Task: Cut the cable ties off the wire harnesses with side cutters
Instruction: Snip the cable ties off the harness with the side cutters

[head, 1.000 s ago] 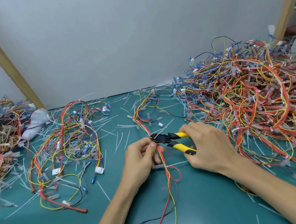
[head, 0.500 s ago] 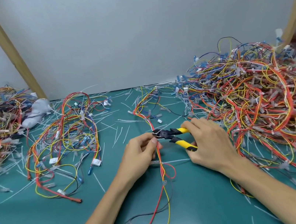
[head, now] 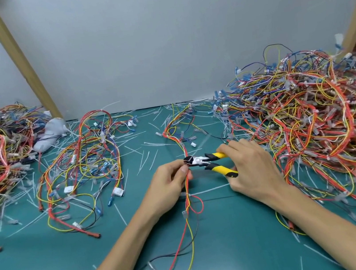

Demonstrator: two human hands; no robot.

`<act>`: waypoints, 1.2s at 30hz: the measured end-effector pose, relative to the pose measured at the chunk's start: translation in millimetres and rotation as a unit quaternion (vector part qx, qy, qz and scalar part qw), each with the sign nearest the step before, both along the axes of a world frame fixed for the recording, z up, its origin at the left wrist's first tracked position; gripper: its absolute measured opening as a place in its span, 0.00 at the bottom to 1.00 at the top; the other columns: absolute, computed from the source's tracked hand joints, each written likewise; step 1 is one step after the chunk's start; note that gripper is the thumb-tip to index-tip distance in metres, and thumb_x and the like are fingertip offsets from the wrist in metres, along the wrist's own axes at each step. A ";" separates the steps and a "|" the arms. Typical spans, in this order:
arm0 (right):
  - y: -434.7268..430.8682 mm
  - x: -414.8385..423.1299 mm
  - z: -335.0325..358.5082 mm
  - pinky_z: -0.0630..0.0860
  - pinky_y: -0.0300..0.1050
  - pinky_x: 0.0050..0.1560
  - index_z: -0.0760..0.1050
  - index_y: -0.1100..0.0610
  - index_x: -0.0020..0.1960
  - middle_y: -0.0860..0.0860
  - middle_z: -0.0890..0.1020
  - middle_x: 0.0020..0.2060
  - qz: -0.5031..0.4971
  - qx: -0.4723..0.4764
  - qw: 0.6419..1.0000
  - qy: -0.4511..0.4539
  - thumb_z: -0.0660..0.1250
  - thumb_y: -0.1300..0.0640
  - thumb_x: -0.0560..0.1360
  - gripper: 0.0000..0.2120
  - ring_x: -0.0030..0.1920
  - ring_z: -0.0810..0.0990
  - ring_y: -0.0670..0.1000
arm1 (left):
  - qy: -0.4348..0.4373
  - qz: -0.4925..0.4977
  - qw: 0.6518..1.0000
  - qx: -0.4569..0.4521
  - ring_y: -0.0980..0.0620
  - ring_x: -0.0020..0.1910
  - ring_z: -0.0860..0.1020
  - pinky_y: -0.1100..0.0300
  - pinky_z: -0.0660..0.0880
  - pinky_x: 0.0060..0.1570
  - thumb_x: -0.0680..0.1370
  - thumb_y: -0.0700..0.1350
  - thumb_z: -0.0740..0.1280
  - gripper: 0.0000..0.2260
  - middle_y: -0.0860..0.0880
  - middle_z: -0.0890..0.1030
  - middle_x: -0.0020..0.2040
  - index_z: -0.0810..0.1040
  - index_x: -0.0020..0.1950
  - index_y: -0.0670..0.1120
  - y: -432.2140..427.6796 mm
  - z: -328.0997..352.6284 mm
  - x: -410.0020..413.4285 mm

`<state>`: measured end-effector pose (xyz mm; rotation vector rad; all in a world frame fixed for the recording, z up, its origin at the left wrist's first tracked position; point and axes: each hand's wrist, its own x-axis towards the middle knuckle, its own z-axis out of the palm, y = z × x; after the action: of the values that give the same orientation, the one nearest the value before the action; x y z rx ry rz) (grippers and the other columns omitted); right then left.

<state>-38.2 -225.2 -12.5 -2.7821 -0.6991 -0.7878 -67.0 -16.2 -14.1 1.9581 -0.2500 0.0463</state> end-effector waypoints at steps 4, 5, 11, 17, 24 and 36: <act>1.0 0.2 1.0 0.68 0.45 0.35 0.77 0.53 0.47 0.48 0.77 0.35 -0.001 0.007 1.000 -0.007 0.77 0.58 0.61 0.17 0.36 0.74 0.54 | 0.000 0.006 1.000 0.010 0.54 0.30 0.64 0.59 0.64 0.34 0.83 0.40 0.57 0.14 0.48 0.70 0.33 0.73 0.38 0.45 0.5 -0.7 -0.1; 1.5 -0.1 1.3 0.67 0.44 0.35 0.77 0.53 0.47 0.48 0.77 0.34 -0.003 0.006 1.000 -0.006 0.77 0.59 0.60 0.17 0.35 0.74 0.54 | 0.000 0.008 1.000 0.011 0.54 0.31 0.65 0.58 0.64 0.34 0.83 0.40 0.57 0.14 0.48 0.71 0.33 0.73 0.38 0.45 0.6 -0.9 -0.3; 3.6 -4.9 3.9 0.62 0.43 0.29 0.75 0.52 0.42 0.48 0.74 0.30 -0.015 0.020 1.000 0.017 0.74 0.54 0.63 0.11 0.32 0.73 0.56 | 0.004 0.005 1.000 -0.004 0.51 0.31 0.64 0.57 0.63 0.35 0.83 0.41 0.57 0.13 0.45 0.70 0.34 0.74 0.40 0.42 2.3 -2.5 -1.8; 4.9 -5.5 4.9 0.67 0.44 0.31 0.74 0.51 0.43 0.48 0.75 0.29 -0.021 0.017 0.998 0.061 0.65 0.52 0.63 0.09 0.32 0.73 0.56 | 0.003 0.009 1.000 0.005 0.50 0.32 0.64 0.56 0.64 0.37 0.83 0.41 0.56 0.13 0.45 0.71 0.35 0.74 0.42 0.40 4.5 -4.9 -1.3; 4.0 -4.2 4.4 0.68 0.42 0.31 0.74 0.51 0.42 0.48 0.75 0.28 -0.028 0.018 0.993 0.109 0.67 0.56 0.61 0.10 0.32 0.73 0.55 | -0.013 0.009 1.000 0.018 0.50 0.33 0.66 0.55 0.64 0.38 0.81 0.46 0.57 0.14 0.46 0.72 0.35 0.74 0.41 0.42 4.5 -6.4 0.0; 4.4 -4.5 5.4 0.60 0.40 0.29 0.72 0.49 0.38 0.47 0.70 0.24 -0.016 0.036 0.993 0.112 0.62 0.54 0.59 0.08 0.30 0.71 0.55 | -0.012 0.005 1.000 0.012 0.49 0.33 0.66 0.55 0.65 0.38 0.83 0.42 0.56 0.14 0.44 0.70 0.35 0.74 0.41 0.40 5.3 -9.0 1.9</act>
<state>-42.7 -220.8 -7.2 -2.7636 -0.5744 -0.4833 -65.1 -10.9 -23.1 1.9827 -0.2580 0.0725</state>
